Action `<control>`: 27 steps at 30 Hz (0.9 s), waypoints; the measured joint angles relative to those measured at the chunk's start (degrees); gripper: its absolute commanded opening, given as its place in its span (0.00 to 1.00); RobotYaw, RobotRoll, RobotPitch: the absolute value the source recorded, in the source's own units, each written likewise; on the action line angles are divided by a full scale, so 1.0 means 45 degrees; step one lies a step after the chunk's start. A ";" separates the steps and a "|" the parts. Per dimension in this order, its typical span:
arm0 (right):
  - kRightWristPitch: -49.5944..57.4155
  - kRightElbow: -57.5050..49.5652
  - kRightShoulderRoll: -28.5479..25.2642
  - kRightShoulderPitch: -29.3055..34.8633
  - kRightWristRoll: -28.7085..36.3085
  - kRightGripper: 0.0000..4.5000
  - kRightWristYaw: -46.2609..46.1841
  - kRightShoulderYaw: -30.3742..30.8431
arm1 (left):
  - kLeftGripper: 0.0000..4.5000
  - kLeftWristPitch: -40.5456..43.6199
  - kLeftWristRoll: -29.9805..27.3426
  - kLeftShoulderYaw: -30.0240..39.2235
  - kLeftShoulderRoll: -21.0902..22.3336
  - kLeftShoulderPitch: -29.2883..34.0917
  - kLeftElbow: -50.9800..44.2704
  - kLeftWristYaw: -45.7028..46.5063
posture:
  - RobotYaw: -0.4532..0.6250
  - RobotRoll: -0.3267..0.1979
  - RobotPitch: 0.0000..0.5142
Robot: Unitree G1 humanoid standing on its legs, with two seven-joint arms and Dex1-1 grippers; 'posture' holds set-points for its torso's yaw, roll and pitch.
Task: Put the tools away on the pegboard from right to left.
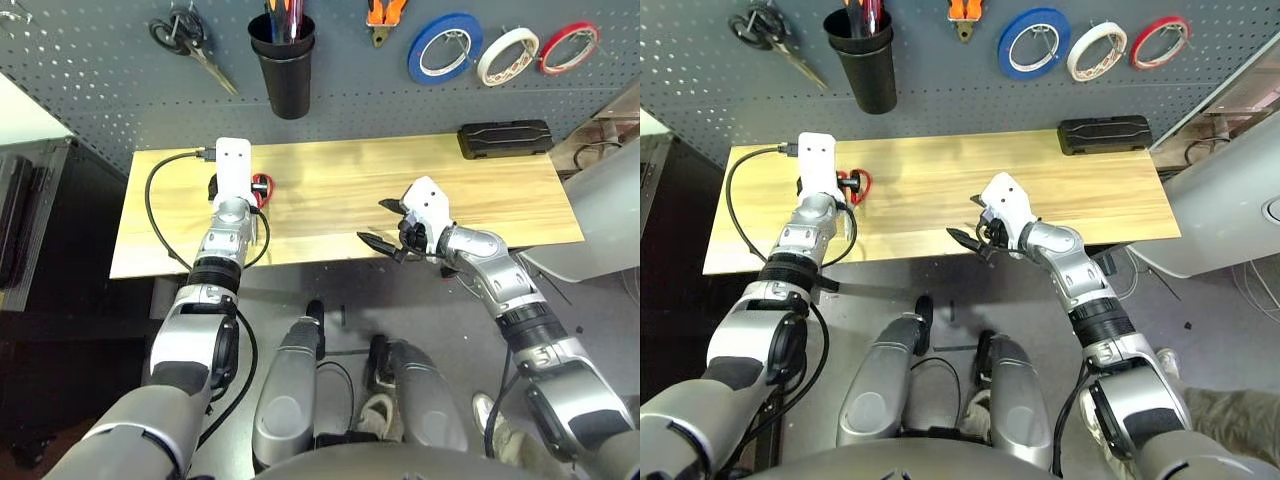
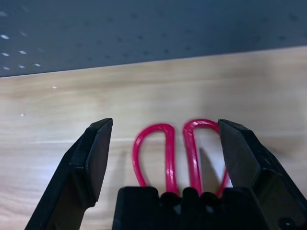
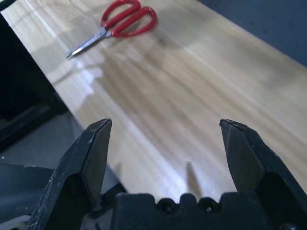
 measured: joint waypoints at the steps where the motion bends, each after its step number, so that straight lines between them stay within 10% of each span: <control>1: 0.0000 0.0000 0.0000 0.0007 0.0000 1.00 -0.0005 0.0000 | 0.99 -0.0100 -0.0007 0.0055 -0.0015 -0.0012 0.0139 0.0081 | 0.55 0.62 0.59; 27: -0.0595 0.0647 0.0013 -0.0557 -0.0005 1.00 -0.0118 -0.0010 | 0.99 -0.0809 -0.0059 0.0581 0.0388 -0.0455 0.1495 0.1455 | 0.56 0.62 0.58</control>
